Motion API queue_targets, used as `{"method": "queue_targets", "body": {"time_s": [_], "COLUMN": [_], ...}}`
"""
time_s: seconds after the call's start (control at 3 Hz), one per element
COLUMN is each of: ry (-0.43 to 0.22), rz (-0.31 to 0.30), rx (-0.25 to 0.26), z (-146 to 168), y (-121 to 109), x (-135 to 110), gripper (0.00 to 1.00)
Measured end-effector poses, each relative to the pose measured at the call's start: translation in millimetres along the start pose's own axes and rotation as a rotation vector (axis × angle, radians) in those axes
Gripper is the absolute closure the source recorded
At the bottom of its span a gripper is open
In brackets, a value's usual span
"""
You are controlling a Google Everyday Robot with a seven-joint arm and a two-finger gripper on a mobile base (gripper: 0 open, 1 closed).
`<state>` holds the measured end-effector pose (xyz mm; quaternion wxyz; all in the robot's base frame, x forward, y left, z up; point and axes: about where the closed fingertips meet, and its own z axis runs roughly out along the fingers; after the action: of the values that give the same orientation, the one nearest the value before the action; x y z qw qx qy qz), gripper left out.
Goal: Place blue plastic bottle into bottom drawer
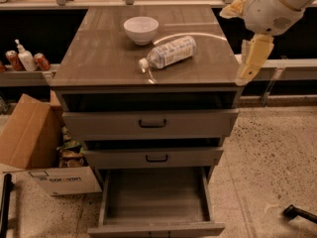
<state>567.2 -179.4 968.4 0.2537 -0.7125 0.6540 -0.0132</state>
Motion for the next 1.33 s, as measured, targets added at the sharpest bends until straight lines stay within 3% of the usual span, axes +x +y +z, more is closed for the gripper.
{"method": "queue_targets", "body": {"time_s": [0.33, 0.67, 1.33], "ry": [-0.14, -0.152, -0.239], "rz": [-0.028, -0.031, -0.063], "rx": [-0.054, -0.049, 0.035], "z": [51.1, 56.6, 116.4], "y": [-43.6, -46.4, -112.5], "x": [-23.1, -24.1, -14.9], "gripper": [0.0, 0.0, 0.0]}}
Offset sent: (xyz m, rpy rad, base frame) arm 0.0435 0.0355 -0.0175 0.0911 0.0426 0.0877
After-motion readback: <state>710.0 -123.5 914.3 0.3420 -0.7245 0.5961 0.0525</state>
